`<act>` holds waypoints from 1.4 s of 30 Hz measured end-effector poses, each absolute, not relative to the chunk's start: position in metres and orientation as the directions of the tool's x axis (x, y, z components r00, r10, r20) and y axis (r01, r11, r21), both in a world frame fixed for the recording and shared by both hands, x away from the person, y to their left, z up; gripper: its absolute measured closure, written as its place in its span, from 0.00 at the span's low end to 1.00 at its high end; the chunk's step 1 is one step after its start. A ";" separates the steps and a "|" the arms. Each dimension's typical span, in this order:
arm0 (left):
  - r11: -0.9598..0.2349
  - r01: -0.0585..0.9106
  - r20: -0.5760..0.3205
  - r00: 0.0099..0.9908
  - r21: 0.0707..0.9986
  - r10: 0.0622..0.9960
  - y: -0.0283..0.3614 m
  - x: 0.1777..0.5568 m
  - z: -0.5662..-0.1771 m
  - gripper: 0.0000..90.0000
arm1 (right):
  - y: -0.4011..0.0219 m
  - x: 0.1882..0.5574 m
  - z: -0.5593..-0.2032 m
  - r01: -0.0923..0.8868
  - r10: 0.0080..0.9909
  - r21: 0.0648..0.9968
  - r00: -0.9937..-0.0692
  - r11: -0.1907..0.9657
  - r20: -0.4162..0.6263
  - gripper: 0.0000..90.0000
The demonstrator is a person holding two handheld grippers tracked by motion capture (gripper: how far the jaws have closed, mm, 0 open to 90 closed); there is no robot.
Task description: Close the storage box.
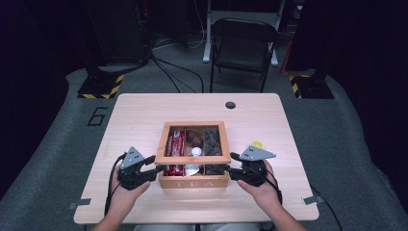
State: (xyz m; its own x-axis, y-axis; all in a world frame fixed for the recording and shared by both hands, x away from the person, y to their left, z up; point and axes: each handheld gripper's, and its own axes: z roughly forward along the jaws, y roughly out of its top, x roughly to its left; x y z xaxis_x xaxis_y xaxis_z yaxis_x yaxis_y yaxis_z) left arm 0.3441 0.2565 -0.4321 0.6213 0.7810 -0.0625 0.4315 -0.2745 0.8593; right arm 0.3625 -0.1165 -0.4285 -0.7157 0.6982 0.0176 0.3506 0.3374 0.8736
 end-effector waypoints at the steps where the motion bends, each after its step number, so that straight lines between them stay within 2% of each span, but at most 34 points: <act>1: -0.271 0.432 -0.063 0.618 0.860 0.783 0.256 0.344 -0.434 0.59 | -0.117 0.362 -0.430 0.354 0.695 0.872 -0.719 0.338 0.022 0.52; 17: -0.275 0.452 -0.078 0.622 0.848 0.779 0.256 0.340 -0.448 0.59 | -0.117 0.355 -0.442 0.375 0.686 0.861 -0.726 0.343 0.043 0.51; 23: -0.274 0.460 -0.085 0.621 0.845 0.779 0.256 0.340 -0.450 0.60 | -0.118 0.352 -0.441 0.370 0.683 0.858 -0.730 0.356 0.031 0.53; 30: -0.309 0.445 -0.050 0.631 0.841 0.774 0.255 0.339 -0.453 0.59 | -0.120 0.349 -0.448 0.382 0.693 0.863 -0.719 0.330 0.053 0.54; 42: -0.324 0.450 -0.067 0.662 0.832 0.746 0.256 0.332 -0.457 0.59 | -0.119 0.348 -0.458 0.395 0.681 0.853 -0.729 0.341 0.065 0.55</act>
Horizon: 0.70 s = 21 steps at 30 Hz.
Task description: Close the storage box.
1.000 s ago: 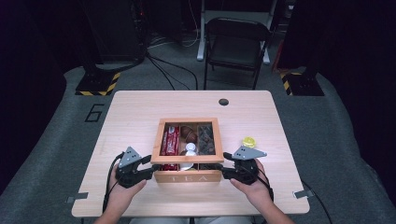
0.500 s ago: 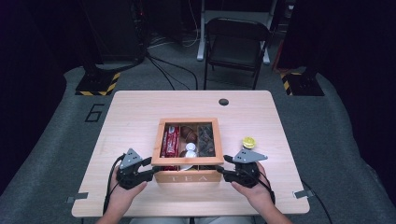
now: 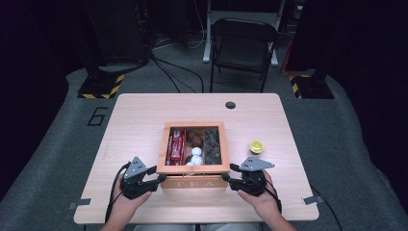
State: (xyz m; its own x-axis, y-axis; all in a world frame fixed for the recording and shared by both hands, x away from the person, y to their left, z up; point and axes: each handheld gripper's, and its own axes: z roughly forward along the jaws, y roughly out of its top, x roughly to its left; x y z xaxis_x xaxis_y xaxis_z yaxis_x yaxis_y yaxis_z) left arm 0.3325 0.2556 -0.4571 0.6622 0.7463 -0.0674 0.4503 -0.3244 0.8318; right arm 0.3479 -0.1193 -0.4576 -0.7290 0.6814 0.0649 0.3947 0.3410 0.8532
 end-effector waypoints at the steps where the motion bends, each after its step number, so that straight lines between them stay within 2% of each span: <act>1: -0.319 0.455 -0.076 0.662 0.832 0.746 0.256 0.333 -0.458 0.59 | -0.119 0.348 -0.458 0.397 0.681 0.852 -0.729 0.342 0.067 0.55; 21: -0.339 0.496 -0.089 0.656 0.800 0.749 0.256 0.331 -0.466 0.59 | -0.117 0.349 -0.466 0.413 0.670 0.820 -0.741 0.397 0.048 0.55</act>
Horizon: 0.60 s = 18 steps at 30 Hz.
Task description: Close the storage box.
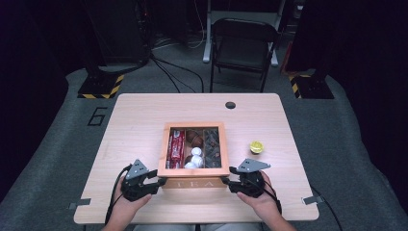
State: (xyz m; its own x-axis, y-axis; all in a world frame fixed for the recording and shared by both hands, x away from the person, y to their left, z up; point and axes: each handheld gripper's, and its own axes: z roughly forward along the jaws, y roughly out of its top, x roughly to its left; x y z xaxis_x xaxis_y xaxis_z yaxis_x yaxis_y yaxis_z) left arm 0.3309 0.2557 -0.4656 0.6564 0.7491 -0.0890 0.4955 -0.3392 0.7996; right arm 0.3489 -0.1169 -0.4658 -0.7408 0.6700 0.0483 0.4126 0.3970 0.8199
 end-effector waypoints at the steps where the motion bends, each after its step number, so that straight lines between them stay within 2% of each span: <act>1: -0.339 0.496 -0.089 0.656 0.799 0.750 0.256 0.331 -0.465 0.59 | -0.117 0.349 -0.466 0.414 0.671 0.819 -0.739 0.396 0.050 0.55; 11: -0.358 0.516 -0.087 0.653 0.778 0.752 0.254 0.330 -0.467 0.58 | -0.118 0.348 -0.467 0.432 0.671 0.811 -0.738 0.395 0.066 0.53; 14: -0.312 0.527 -0.124 0.637 0.790 0.761 0.256 0.330 -0.470 0.53 | -0.121 0.348 -0.464 0.424 0.670 0.831 -0.737 0.360 0.086 0.53; 18: -0.321 0.517 -0.110 0.641 0.794 0.760 0.254 0.330 -0.469 0.50 | -0.122 0.349 -0.464 0.431 0.677 0.826 -0.732 0.362 0.085 0.52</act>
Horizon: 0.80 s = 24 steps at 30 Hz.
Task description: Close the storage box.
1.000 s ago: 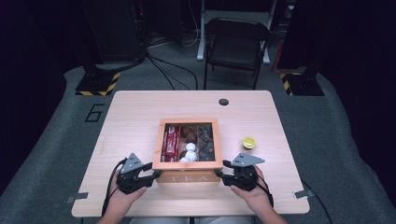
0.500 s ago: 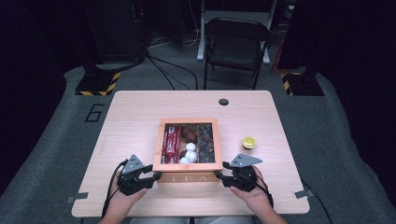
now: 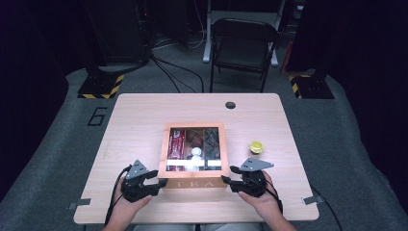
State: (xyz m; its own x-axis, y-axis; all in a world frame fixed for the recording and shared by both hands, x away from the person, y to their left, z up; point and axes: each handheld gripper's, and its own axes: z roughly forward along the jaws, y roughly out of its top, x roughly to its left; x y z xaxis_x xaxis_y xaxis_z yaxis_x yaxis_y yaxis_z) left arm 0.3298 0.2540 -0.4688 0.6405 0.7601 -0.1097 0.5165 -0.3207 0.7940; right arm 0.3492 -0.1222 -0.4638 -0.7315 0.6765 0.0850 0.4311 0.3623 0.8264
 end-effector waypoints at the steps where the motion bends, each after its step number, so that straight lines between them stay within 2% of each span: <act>1: -0.324 0.518 -0.110 0.642 0.792 0.759 0.253 0.330 -0.469 0.49 | -0.122 0.349 -0.464 0.431 0.677 0.827 -0.731 0.361 0.086 0.52; 5: -0.326 0.511 -0.109 0.650 0.796 0.752 0.255 0.330 -0.467 0.48 | -0.122 0.349 -0.462 0.433 0.680 0.829 -0.727 0.354 0.090 0.50; 9: -0.265 0.509 -0.158 0.643 0.819 0.749 0.259 0.330 -0.461 0.46 | -0.126 0.350 -0.456 0.419 0.690 0.846 -0.719 0.329 0.087 0.48; 18: -0.240 0.495 -0.143 0.616 0.835 0.775 0.265 0.334 -0.456 0.45 | -0.138 0.354 -0.448 0.420 0.721 0.861 -0.687 0.286 0.095 0.47; 24: -0.215 0.505 -0.151 0.589 0.836 0.794 0.273 0.339 -0.456 0.45 | -0.145 0.357 -0.448 0.413 0.736 0.860 -0.674 0.299 0.068 0.46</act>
